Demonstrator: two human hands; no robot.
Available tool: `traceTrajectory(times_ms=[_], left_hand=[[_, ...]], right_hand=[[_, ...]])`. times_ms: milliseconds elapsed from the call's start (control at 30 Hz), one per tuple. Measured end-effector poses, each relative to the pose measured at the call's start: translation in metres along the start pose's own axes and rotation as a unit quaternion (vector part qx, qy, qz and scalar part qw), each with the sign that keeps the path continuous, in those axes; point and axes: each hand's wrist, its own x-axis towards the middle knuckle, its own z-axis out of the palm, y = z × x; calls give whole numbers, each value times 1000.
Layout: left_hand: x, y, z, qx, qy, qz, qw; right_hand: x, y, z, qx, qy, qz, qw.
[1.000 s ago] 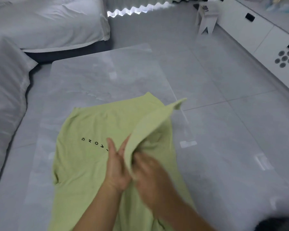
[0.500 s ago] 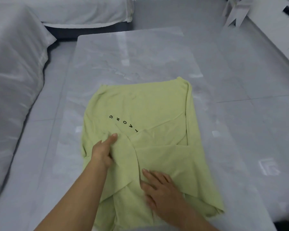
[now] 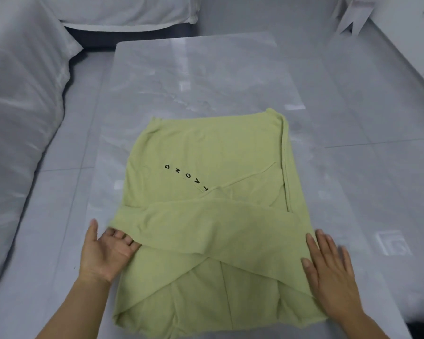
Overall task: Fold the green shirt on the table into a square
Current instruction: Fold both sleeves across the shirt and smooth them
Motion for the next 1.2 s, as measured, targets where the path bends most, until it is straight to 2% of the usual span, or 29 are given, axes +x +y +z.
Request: traceTrajectory(times_ms=[167,300,367,533,667,733,800,900,1000,1100,1200], left_hand=[[13,4,27,122,41,40,991],[27,21,37,126,55,65,988],[29,26,38,112,43,62,991],[30,17,39,96,34,53,993],[38,8,41,107,2,53,993],[40,6,50,110,-9,46,993],[43,4,58,111,4,45,993],[52,0,58,128,87,53,987],[54,-2,59,152,134,51,978],[54,0,66,172,120,50,976],[53,5,83,169,97,55,979]], right_hand=[[23,-25,-11,78,93,8,993],[65,-41,-30,150,88,54,983],[85,-46,-37,131,97,58,985],[118,-59,-37,81,57,127,987],[126,-42,-33,73,91,132,984],[130,-21,-35,117,97,140,979],[128,-3,-39,212,98,153,960],[105,-1,-41,270,150,98,946],[64,-23,-29,209,167,2,964],[22,-32,0,127,145,-62,979],[2,-12,23,60,117,-102,986]])
